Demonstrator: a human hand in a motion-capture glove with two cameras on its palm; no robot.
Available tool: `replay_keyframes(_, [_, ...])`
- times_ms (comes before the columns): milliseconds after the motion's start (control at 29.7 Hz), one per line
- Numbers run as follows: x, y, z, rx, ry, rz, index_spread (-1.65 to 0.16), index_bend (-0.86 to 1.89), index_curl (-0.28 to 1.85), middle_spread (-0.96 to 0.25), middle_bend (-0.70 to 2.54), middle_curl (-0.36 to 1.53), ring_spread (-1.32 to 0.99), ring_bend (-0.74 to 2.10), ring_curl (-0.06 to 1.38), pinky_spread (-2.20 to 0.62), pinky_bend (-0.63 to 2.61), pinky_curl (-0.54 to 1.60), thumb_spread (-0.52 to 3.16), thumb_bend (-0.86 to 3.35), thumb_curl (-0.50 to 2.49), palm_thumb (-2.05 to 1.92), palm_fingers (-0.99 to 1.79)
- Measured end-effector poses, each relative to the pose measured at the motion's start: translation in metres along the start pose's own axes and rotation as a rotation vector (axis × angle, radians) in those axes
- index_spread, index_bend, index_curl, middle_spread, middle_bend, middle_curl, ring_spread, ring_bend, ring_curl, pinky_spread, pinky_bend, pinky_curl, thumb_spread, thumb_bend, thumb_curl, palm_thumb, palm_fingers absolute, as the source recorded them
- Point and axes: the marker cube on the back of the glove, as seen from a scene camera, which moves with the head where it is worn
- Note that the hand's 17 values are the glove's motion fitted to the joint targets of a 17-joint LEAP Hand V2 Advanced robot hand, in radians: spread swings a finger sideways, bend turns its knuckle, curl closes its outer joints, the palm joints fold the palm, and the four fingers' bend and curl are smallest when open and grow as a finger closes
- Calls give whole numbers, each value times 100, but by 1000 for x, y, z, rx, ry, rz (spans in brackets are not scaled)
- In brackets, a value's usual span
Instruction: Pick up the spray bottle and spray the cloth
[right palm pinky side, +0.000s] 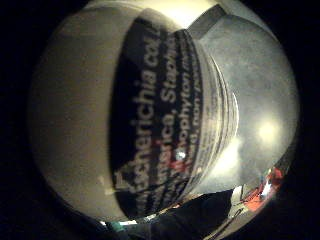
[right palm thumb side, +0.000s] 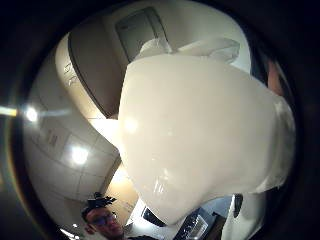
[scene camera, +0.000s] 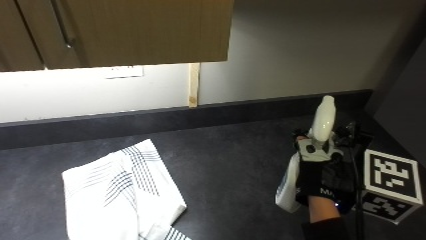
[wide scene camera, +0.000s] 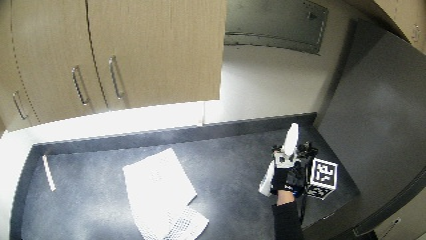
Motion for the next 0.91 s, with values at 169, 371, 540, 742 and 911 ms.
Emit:
replay_keyframes(169, [-9,29,37,-119,18,22,-17,36,58,-6,48,56,-7,35,46,6,18,25,65,-2,71,119,104])
replay_keyframes(371, [-21,67,103,-309,-30,75,-17,33,60,-6,47,57,-8,34,47,5,18,26,62,-2,72,118,105])
replay_keyframes(540, [-9,80,142,-463,-63,77,-18,32,61,-7,45,58,-9,33,48,4,18,27,61,-2,72,119,106])
replay_keyframes(742, [5,83,158,-529,-77,121,-18,30,62,-7,44,59,-9,34,49,3,19,29,60,-2,73,119,109])
replay_keyframes(911, [19,77,171,-577,-39,261,-18,27,63,-7,43,59,-10,34,50,1,21,32,58,-2,73,119,110])
